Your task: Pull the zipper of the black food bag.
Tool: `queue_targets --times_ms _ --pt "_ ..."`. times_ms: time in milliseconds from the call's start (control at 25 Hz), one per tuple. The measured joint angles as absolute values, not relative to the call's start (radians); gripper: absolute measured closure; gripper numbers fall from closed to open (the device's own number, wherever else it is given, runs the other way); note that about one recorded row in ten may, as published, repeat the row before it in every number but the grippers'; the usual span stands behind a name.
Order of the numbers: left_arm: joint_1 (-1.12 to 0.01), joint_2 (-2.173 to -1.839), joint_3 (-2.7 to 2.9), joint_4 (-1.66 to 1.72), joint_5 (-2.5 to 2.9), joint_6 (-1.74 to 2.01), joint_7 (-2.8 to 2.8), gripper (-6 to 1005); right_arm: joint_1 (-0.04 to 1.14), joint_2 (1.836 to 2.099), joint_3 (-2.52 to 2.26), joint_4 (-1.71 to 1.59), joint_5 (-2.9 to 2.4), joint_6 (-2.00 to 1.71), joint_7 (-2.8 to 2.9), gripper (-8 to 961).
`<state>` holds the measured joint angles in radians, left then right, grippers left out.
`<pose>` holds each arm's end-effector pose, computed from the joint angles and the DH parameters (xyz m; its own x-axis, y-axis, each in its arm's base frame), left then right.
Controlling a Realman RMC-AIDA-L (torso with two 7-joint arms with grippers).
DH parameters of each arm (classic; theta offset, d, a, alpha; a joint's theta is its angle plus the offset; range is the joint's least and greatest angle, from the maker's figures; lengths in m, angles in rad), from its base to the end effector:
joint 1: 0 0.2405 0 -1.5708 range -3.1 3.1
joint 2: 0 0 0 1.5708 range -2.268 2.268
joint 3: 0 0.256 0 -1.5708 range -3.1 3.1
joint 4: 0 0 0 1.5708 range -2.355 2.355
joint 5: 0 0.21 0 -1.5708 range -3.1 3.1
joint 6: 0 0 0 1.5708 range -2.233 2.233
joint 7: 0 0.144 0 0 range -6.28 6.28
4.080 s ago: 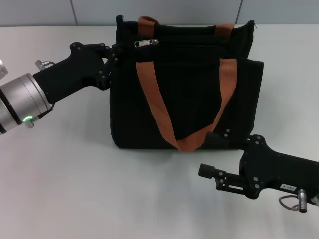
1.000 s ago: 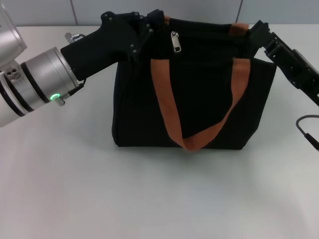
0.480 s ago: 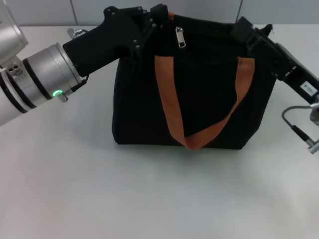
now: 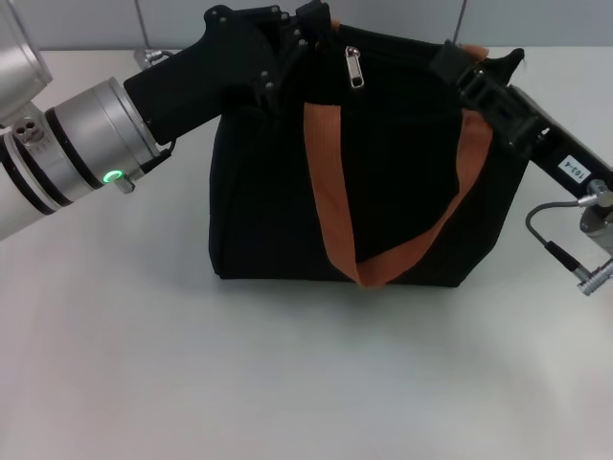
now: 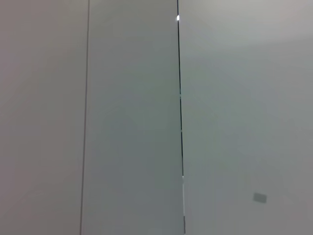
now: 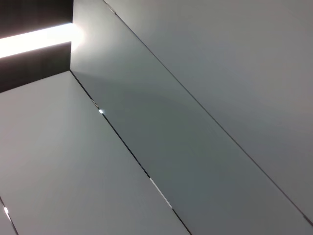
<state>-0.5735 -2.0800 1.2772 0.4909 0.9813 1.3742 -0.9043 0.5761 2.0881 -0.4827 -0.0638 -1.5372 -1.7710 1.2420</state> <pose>-0.1774 0.3619 -0.0209 0.5966 -0.1030 0.7959 0.3120 -0.8839 -0.3483 0.2250 0.3041 -0.0198 0.1038 -0.3414 -0.9342 -0.5841 -0.7811 0.2206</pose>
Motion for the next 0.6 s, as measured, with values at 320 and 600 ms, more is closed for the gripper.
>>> queue_targets --times_ms 320,600 --pt "-0.579 -2.08 1.34 0.491 0.918 1.37 -0.894 973 0.603 2.087 -0.528 -0.074 -1.572 -1.724 1.293 717" --pt "-0.58 -2.08 1.344 0.492 0.917 1.37 -0.893 973 0.606 2.089 -0.523 -0.067 -1.569 -1.711 1.284 712"
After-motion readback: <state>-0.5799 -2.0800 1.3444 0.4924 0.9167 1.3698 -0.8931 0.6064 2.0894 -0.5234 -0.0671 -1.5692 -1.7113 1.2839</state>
